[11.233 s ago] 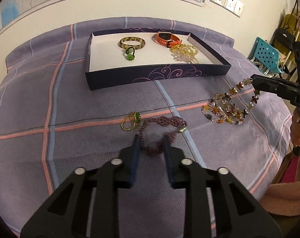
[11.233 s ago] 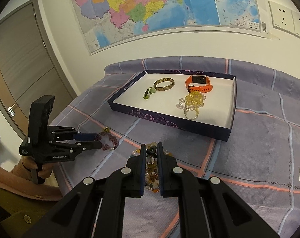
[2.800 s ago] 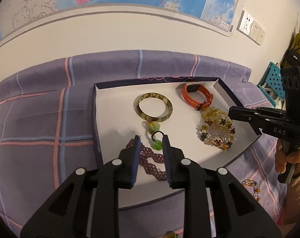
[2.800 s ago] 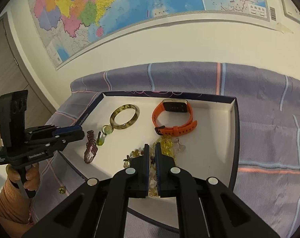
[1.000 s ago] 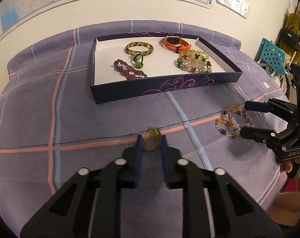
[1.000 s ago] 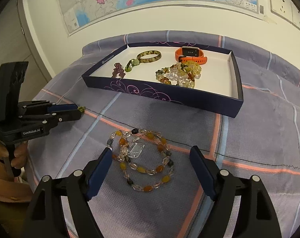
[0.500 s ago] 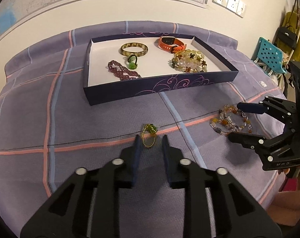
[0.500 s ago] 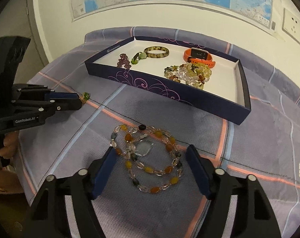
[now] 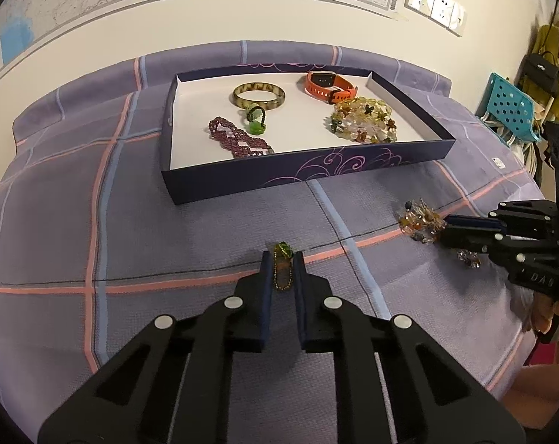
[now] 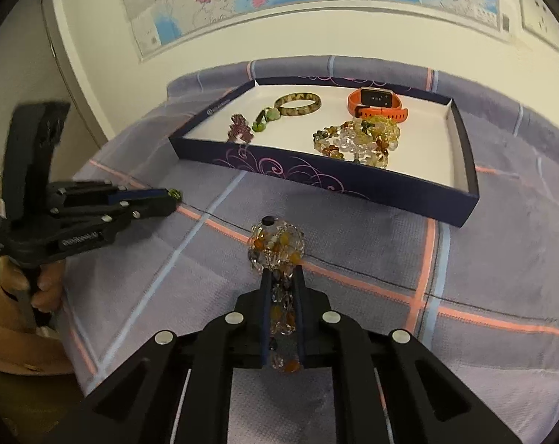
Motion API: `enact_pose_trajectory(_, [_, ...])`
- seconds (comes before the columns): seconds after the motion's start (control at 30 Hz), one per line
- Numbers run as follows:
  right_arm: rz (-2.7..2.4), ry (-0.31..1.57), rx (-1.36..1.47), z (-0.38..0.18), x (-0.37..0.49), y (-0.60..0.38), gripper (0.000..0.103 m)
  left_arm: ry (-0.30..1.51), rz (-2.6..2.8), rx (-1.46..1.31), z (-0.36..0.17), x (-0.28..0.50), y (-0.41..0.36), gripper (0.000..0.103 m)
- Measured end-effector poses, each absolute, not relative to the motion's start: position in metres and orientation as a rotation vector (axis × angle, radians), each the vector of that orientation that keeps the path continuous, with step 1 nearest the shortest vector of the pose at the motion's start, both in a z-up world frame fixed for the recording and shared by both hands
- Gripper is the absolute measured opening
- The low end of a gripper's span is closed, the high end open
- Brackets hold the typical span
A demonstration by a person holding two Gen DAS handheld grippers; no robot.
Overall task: Organize jewelry
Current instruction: 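Grasp the gold ring with the left gripper while the right grasps the bead necklace, then lift the gold ring with the left gripper while the right carries the necklace over the tray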
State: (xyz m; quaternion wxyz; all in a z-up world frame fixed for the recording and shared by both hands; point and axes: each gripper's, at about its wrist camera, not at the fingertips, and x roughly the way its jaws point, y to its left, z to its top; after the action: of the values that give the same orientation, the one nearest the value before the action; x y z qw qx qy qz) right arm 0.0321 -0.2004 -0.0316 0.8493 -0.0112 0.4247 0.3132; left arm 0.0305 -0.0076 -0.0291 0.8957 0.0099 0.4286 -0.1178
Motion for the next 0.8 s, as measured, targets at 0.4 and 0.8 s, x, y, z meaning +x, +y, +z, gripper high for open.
enact_pose_trajectory(0.4, [0.711,0.849,0.116,-0.010,0.033,-0.218,0.008,0.870,-0.271,-0.004,-0.023,0.023,-0.005,0.011])
enact_pose_trajectory(0.8, [0.730,0.742,0.166,0.029,0.033,-0.229,0.008,0.810,-0.290,-0.022,-0.001,0.016,-0.001,0.011])
